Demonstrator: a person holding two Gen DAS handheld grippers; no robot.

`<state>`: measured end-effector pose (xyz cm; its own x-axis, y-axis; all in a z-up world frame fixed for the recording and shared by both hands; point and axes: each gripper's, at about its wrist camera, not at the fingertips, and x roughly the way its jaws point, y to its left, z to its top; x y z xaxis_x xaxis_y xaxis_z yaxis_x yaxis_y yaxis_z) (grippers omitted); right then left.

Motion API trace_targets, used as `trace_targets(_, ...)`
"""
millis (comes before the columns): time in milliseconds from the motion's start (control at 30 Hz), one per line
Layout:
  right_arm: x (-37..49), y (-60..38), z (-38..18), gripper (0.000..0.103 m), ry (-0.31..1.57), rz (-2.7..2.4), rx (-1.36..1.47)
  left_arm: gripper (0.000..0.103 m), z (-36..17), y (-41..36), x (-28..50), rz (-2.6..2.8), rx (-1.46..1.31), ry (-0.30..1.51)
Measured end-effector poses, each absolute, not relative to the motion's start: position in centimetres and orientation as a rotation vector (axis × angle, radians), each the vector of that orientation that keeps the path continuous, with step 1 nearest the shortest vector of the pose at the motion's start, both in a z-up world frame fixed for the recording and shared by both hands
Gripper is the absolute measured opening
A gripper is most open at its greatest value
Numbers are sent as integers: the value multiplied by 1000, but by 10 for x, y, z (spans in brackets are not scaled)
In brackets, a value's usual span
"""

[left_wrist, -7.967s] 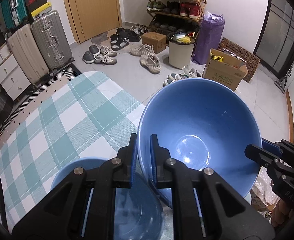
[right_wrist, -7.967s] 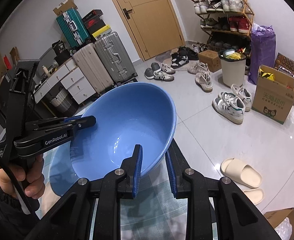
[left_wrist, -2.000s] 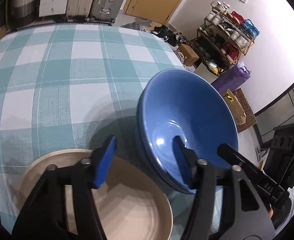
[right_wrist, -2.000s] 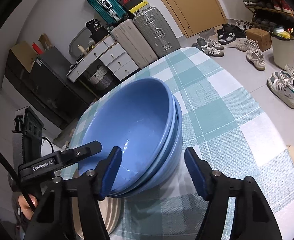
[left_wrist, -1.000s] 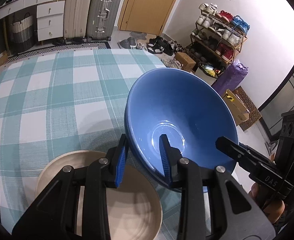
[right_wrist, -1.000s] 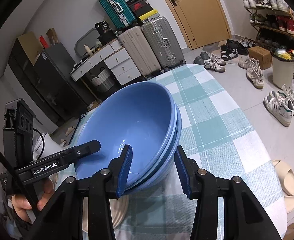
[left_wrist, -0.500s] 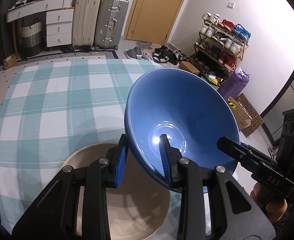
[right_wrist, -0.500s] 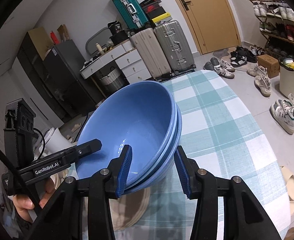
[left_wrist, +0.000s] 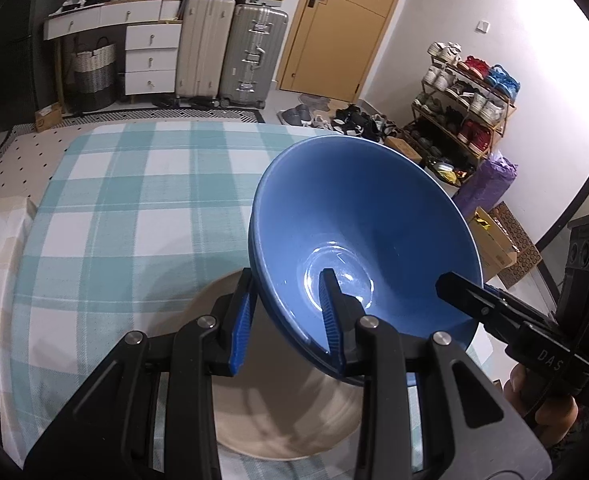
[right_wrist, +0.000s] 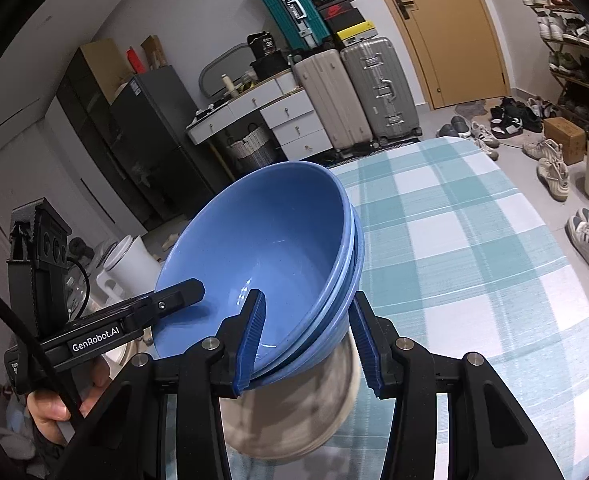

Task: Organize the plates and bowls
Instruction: 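Carry the nested blue bowls with the left gripper over the cream plate stack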

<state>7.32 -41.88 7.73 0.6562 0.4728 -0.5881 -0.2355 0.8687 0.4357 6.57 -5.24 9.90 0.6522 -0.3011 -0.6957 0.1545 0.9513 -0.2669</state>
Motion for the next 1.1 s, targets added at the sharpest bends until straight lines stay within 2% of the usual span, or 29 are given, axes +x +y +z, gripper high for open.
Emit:
trace_targets(500, 78, -385, 56, 45, 797, 451, 304, 28, 64, -18, 58, -195, -218, 845)
trace_targets(1100, 82, -376, 38, 45, 819, 448, 252, 28, 31, -13, 68, -173, -209, 882)
